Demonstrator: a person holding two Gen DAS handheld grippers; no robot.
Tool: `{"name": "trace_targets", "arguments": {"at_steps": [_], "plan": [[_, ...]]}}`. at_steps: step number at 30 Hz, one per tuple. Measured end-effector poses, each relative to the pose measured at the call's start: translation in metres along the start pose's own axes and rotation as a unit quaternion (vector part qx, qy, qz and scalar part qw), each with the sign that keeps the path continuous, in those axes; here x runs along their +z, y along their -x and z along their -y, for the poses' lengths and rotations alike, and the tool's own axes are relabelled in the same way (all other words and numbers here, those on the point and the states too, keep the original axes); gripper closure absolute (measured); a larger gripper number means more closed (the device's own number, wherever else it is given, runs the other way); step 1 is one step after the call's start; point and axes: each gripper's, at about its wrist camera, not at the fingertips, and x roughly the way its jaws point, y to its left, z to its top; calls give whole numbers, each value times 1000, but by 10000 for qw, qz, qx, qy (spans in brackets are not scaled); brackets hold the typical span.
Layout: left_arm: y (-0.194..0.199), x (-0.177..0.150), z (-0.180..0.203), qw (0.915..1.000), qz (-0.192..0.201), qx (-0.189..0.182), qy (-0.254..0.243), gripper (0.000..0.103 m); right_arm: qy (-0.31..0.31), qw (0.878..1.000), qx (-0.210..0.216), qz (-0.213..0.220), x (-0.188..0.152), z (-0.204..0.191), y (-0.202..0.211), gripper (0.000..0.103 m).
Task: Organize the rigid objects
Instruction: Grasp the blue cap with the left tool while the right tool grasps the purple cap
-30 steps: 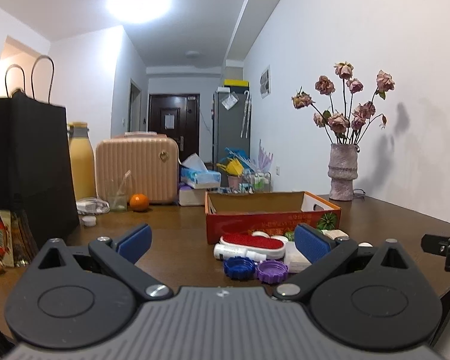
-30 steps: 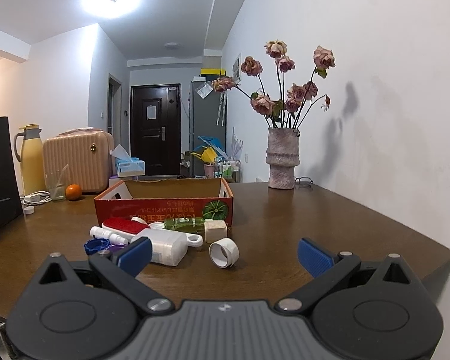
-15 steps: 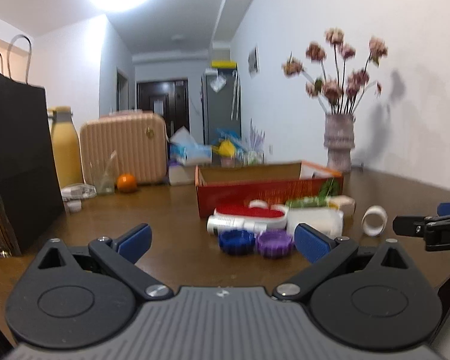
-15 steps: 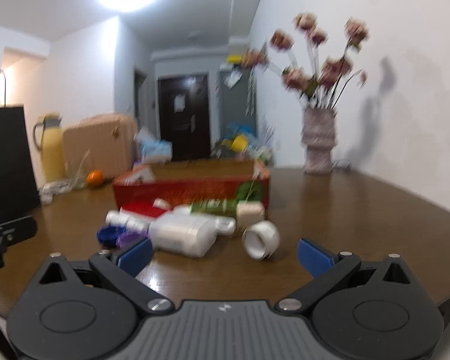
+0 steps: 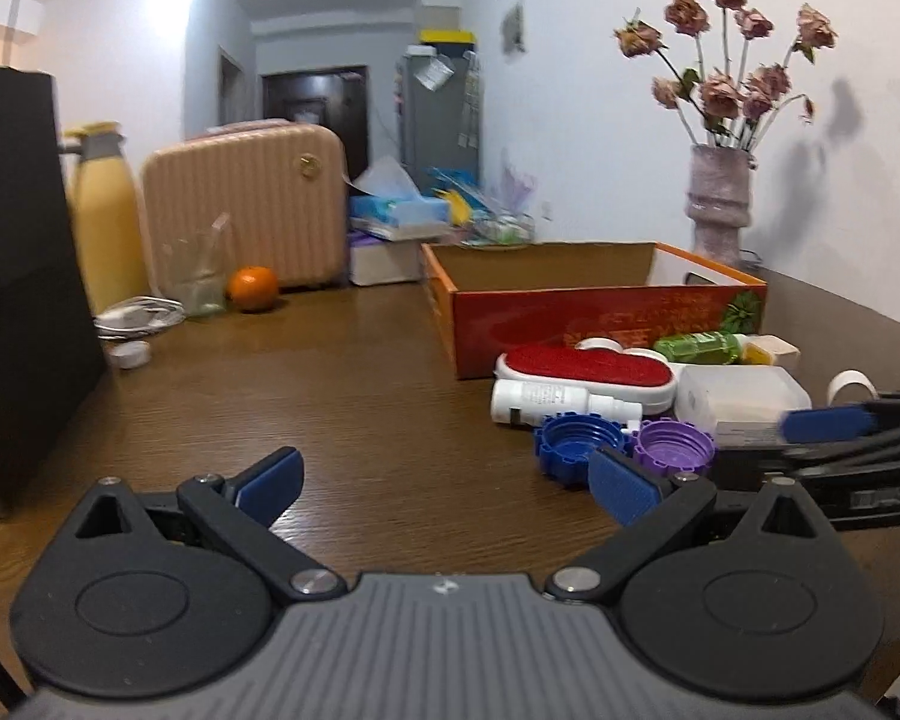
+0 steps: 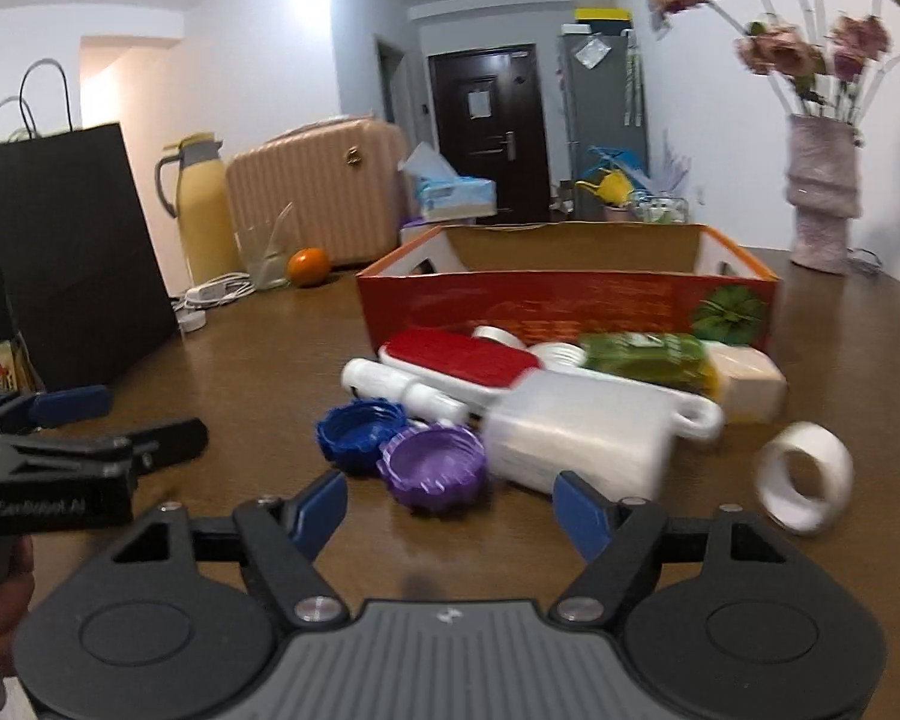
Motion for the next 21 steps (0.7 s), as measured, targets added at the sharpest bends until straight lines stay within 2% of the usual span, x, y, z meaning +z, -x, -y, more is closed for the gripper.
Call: {"name": "trace_targets", "arguments": {"at_steps": [2, 4, 7, 13, 16, 19, 20, 21], "plan": [[-7, 2, -2, 9998, -43, -158, -67, 0, 111, 9997, -117, -167, 6, -7, -20, 28], [-13, 4, -3, 9994, -72, -300, -167, 0, 128, 9994, -173, -268, 10, -12, -34, 32], [-24, 10, 4, 9983, -149, -489, -270, 0, 136, 9989, -187, -419, 10, -14, -45, 52], [-50, 16, 27, 9946, -255, -955, -327, 1, 167, 9985, -146, -493, 5, 3, -30, 52], [-70, 18, 39, 9923, -583, -1017, -397, 10, 265, 9978, -230, -557, -1, 16, -12, 52], [-86, 20, 46, 9905, -873, -1022, -289, 30, 319, 9971, -321, -618, -7, 29, 1, 52], [-90, 20, 47, 9900, -965, -988, -279, 41, 303, 9970, -334, -625, -10, 34, 5, 53], [-93, 19, 49, 9897, -1036, -942, -294, 47, 284, 9971, -348, -616, -11, 37, 6, 57]]}}
